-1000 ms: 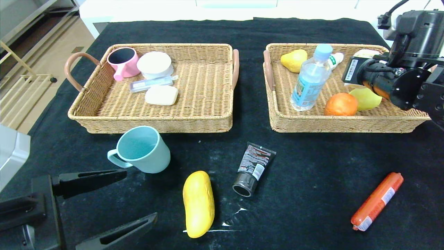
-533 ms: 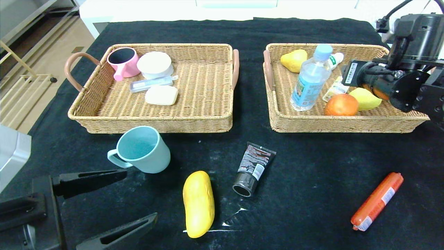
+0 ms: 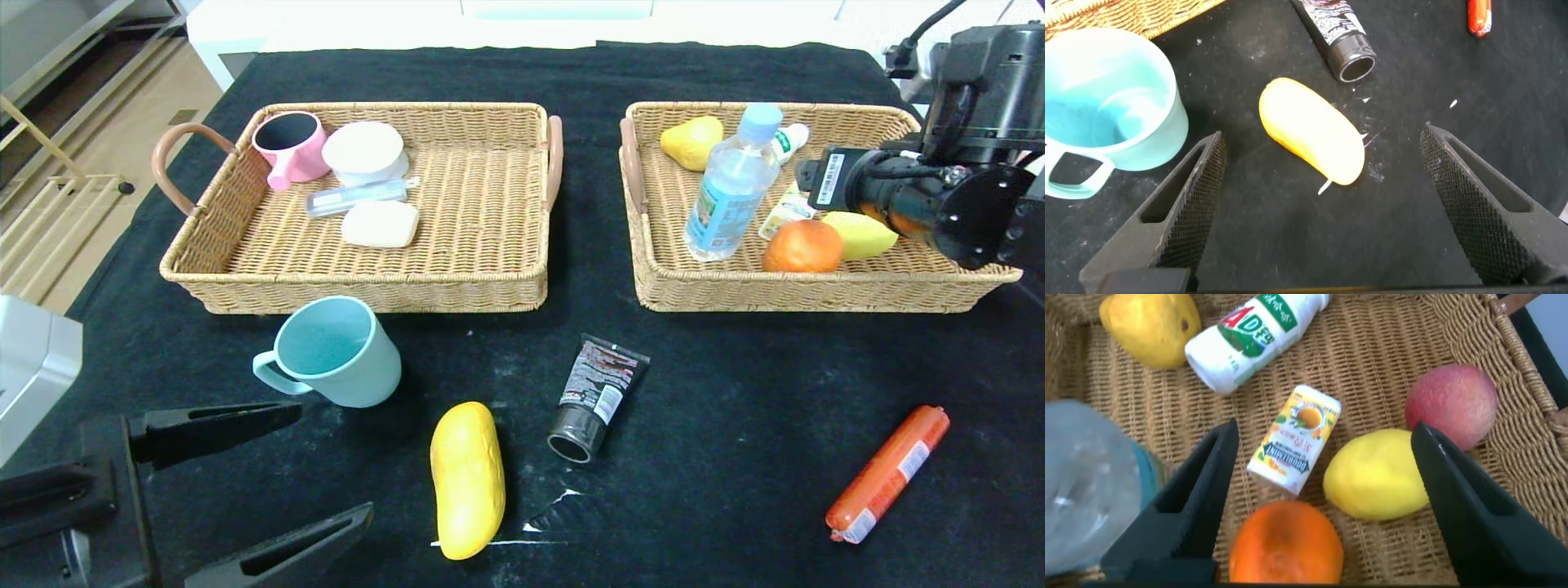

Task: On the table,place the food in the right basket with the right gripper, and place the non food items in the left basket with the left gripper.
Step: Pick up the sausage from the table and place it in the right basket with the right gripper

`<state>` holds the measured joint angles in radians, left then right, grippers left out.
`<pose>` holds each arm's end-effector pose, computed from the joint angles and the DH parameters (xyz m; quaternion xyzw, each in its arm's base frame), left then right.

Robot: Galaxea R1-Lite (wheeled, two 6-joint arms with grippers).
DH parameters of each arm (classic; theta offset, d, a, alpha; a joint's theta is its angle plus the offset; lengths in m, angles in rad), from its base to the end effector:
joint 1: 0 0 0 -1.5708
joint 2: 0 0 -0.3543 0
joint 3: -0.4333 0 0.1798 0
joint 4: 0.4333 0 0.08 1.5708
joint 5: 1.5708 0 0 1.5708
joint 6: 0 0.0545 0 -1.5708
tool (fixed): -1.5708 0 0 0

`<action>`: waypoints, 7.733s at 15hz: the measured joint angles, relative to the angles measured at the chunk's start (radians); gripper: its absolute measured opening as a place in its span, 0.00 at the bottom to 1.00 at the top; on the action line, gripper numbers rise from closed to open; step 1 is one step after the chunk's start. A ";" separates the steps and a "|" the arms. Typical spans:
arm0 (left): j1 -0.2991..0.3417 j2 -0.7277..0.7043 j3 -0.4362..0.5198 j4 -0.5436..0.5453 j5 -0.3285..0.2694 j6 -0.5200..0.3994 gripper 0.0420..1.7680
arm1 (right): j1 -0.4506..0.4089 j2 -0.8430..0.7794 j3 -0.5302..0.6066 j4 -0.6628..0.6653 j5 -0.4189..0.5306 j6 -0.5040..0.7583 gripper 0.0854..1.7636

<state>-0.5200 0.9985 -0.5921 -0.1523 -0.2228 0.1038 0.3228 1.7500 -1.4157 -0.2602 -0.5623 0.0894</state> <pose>0.0953 -0.0685 0.2692 0.0667 0.1065 -0.3660 0.9221 0.3581 0.0891 0.3571 0.0285 0.0281 -0.1208 0.9919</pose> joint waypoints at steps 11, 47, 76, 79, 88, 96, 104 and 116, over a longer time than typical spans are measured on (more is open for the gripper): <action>0.000 0.001 0.001 0.000 -0.001 0.000 0.97 | 0.127 -0.198 0.107 0.425 -0.115 0.280 0.94; -0.003 0.016 0.014 0.000 -0.002 0.004 0.97 | 0.033 -0.233 0.396 0.771 0.349 0.924 0.90; -0.003 0.014 0.018 0.001 -0.005 0.004 0.97 | 0.032 -0.294 0.397 0.786 0.368 0.902 0.23; -0.003 0.006 0.017 0.000 -0.012 0.003 0.97 | 0.033 -0.333 0.371 0.838 0.364 0.877 0.23; -0.003 -0.004 0.018 -0.001 -0.014 0.004 0.97 | -0.017 -0.340 0.121 0.849 0.331 0.686 0.23; -0.003 -0.002 0.021 -0.001 -0.017 0.006 0.97 | -0.080 -0.213 -0.134 0.827 0.319 0.560 0.23; -0.003 -0.005 0.023 -0.001 -0.037 0.008 0.97 | -0.101 -0.111 -0.219 0.544 0.319 0.480 0.23; -0.001 0.000 0.023 -0.001 -0.037 0.008 0.97 | -0.086 0.006 -0.236 0.282 0.318 0.407 0.23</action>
<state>-0.5215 0.9985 -0.5689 -0.1538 -0.2602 0.1115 0.2370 1.7560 -1.6519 0.0221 -0.2443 0.4960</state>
